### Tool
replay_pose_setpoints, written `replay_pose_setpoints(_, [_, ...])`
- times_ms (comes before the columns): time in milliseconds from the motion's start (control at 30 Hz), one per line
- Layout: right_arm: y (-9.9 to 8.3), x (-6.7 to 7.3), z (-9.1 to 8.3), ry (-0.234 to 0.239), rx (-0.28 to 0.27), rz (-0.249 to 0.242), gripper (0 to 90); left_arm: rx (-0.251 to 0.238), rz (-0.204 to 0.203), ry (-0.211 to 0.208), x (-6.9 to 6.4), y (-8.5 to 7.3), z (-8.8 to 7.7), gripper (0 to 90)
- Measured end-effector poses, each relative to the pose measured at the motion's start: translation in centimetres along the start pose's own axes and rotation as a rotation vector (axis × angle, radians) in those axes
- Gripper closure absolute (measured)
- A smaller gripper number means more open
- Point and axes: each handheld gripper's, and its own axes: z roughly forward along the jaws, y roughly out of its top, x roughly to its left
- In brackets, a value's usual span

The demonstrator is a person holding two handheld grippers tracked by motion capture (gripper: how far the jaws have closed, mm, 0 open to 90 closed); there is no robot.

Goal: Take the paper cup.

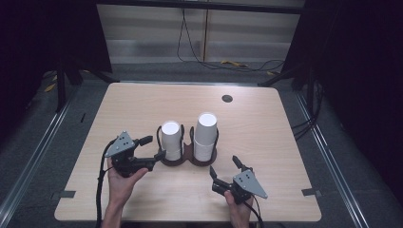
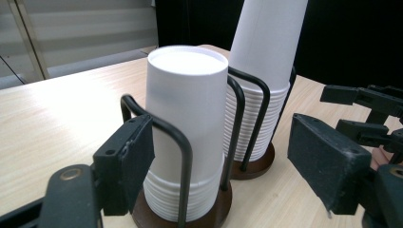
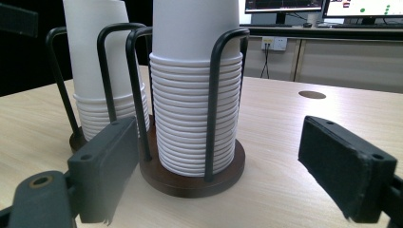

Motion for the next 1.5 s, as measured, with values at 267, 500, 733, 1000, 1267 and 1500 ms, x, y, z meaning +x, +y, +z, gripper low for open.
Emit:
replay_pose_setpoints(267, [0.0, 0.0, 0.1, -0.005, -0.001, 0.0, 13.4, 0.063, 0.023, 0.008, 0.2, 1.8, 0.7, 23.8])
replay_pose_setpoints(500, [0.0, 0.0, 0.1, -0.005, 0.005, -0.001, 13.4, 0.13, 0.076, -0.004, 0.3, 3.8, 1.3, 23.9])
replay_pose_setpoints(733, [0.1, 0.1, 0.2, 0.0, 0.018, -0.002, 13.7, 0.217, 0.128, -0.006, 0.4, 5.8, 2.2, 27.7])
replay_pose_setpoints(1000, [0.1, 0.1, 0.2, -0.001, 0.018, -0.002, 13.7, 0.284, 0.179, -0.025, 0.5, 8.0, 2.6, 31.7])
replay_pose_setpoints(1267, [0.1, 0.1, 0.2, 0.001, 0.018, -0.001, 14.0, 0.364, 0.196, -0.029, 0.7, 9.3, 3.7, 31.2])
replay_pose_setpoints(1500, [0.1, 0.0, 0.2, 0.002, 0.021, -0.003, 14.1, 0.482, 0.196, -0.057, 1.2, 10.2, 4.9, 30.7])
